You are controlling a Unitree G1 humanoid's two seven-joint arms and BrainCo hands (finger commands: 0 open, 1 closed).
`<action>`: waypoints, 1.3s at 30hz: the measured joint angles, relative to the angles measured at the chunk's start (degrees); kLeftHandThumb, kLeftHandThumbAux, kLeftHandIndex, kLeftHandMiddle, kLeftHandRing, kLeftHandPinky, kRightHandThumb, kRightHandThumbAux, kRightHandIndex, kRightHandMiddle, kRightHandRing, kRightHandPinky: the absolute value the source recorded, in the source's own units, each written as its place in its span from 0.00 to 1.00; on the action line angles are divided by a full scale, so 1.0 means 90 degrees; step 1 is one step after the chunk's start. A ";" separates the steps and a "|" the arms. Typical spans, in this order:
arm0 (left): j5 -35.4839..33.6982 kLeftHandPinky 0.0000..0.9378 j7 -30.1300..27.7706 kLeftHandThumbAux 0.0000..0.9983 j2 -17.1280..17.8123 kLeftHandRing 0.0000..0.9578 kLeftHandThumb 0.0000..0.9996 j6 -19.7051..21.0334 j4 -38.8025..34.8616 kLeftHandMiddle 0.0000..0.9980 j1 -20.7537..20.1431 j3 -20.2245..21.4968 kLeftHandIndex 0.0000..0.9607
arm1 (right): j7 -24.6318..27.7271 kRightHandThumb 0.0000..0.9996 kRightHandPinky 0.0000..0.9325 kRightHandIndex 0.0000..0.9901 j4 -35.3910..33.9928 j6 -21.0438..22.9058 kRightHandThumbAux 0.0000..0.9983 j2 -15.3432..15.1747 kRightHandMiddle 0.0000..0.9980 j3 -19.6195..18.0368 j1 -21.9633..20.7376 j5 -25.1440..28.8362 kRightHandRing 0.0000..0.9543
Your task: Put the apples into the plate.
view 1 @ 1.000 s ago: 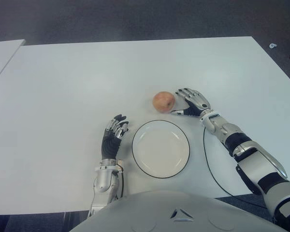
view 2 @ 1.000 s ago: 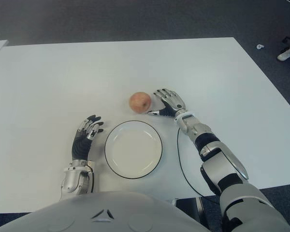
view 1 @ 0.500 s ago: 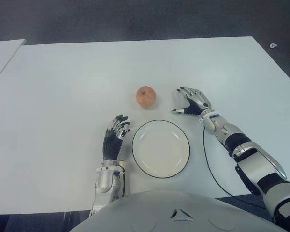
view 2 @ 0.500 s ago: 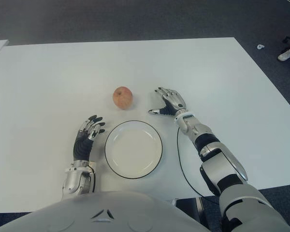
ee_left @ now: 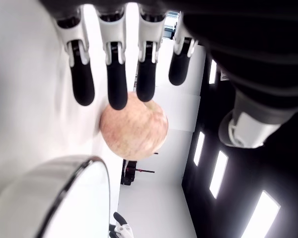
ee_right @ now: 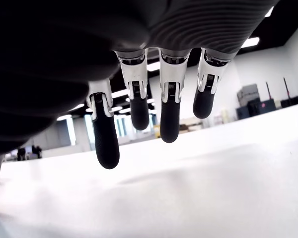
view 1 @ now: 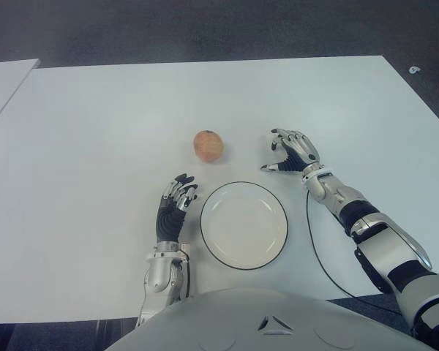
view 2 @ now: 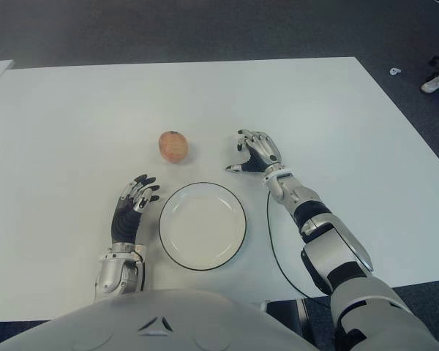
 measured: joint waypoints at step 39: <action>-0.0122 0.38 -0.0001 0.55 0.0012 0.33 0.41 -0.0179 0.0191 0.27 -0.0049 0.0012 0.24 | -0.0008 0.80 0.62 0.42 0.0117 -0.0230 0.69 -0.0005 0.62 0.0012 -0.0116 0.0057 0.67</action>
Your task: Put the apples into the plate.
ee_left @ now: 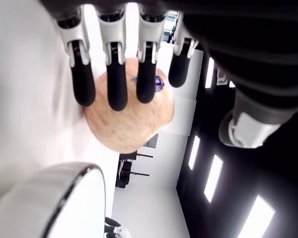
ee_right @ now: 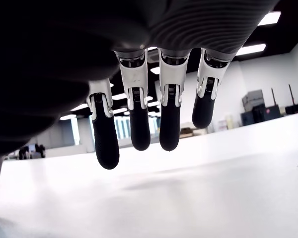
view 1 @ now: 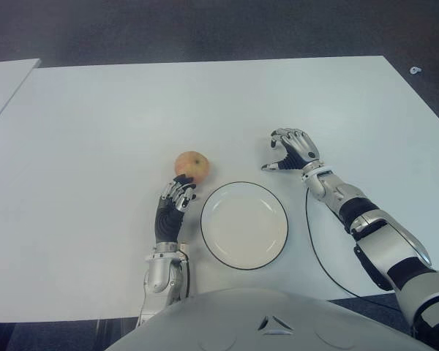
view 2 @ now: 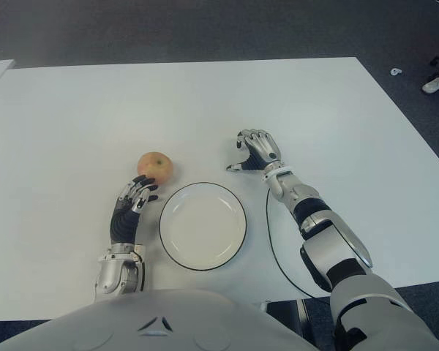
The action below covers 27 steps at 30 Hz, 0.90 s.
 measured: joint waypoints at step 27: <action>0.0016 0.38 0.0050 0.55 0.0049 0.33 0.41 0.0002 0.0182 0.26 -0.0225 0.0027 0.21 | 0.1496 0.27 0.00 0.00 -0.2477 -0.0256 0.23 -0.0719 0.00 -0.0503 -0.0002 0.0165 0.00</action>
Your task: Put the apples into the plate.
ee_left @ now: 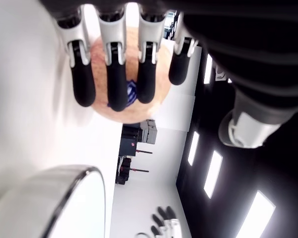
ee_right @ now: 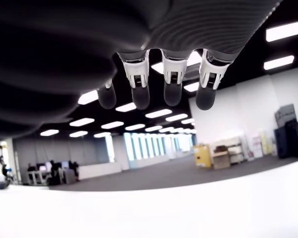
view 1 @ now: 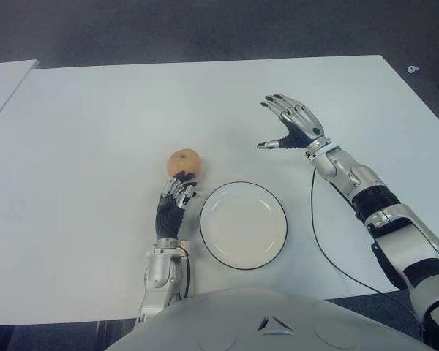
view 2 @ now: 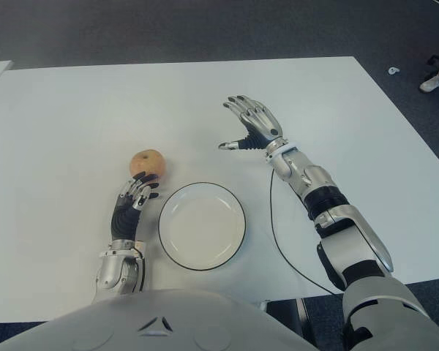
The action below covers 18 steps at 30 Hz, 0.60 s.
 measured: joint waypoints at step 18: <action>0.0189 0.38 0.0179 0.54 0.0011 0.32 0.40 -0.0027 0.0105 0.25 -0.0064 -0.0037 0.22 | 0.1129 0.24 0.00 0.00 -0.0688 -0.0137 0.19 -0.0001 0.00 -0.0004 -0.0271 -0.0070 0.00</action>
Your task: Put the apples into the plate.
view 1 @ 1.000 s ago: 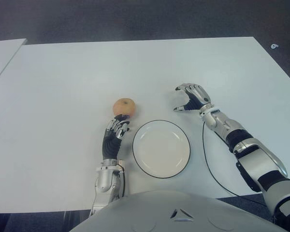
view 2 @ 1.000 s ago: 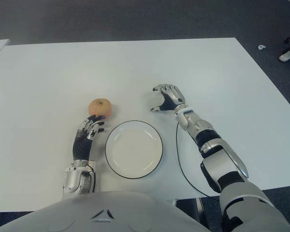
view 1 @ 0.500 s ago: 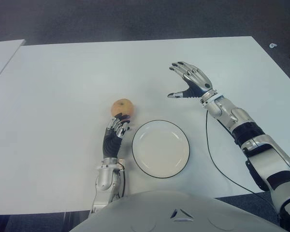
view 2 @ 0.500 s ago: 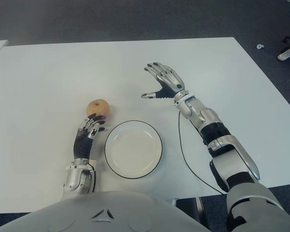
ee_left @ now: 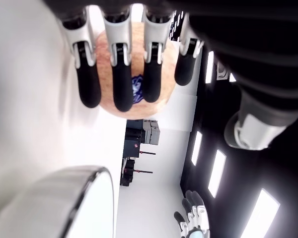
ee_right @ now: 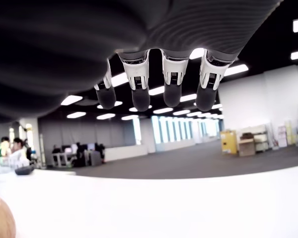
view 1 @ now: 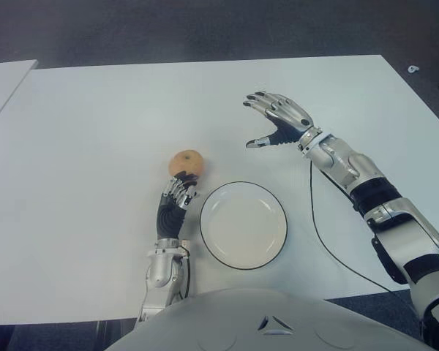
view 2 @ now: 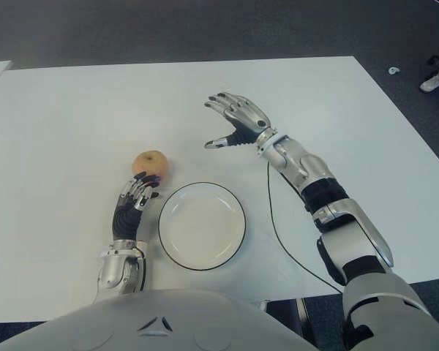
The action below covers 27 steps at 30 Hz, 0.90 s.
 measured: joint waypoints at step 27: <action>0.0055 0.38 0.0137 0.55 0.0011 0.32 0.40 -0.0112 0.0079 0.25 -0.0093 -0.0078 0.21 | 0.0130 0.23 0.00 0.00 0.0729 -0.0053 0.20 0.0848 0.00 0.0591 -0.0592 -0.0702 0.00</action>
